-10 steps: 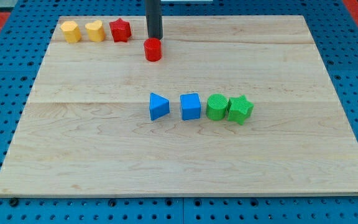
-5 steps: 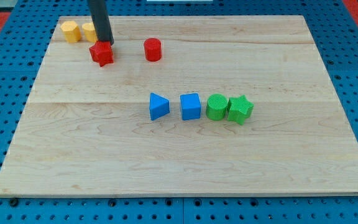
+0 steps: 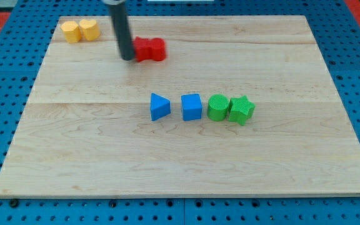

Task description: Push the red star above the green blocks

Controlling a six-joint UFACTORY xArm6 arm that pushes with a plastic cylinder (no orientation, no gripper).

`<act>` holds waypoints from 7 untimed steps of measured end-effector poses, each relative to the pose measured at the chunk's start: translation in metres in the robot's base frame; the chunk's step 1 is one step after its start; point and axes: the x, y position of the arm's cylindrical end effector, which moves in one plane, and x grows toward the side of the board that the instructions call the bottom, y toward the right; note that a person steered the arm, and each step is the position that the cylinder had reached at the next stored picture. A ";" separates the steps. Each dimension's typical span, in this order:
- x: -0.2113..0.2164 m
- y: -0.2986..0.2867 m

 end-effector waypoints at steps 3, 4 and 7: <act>-0.017 0.029; -0.021 0.022; -0.053 0.089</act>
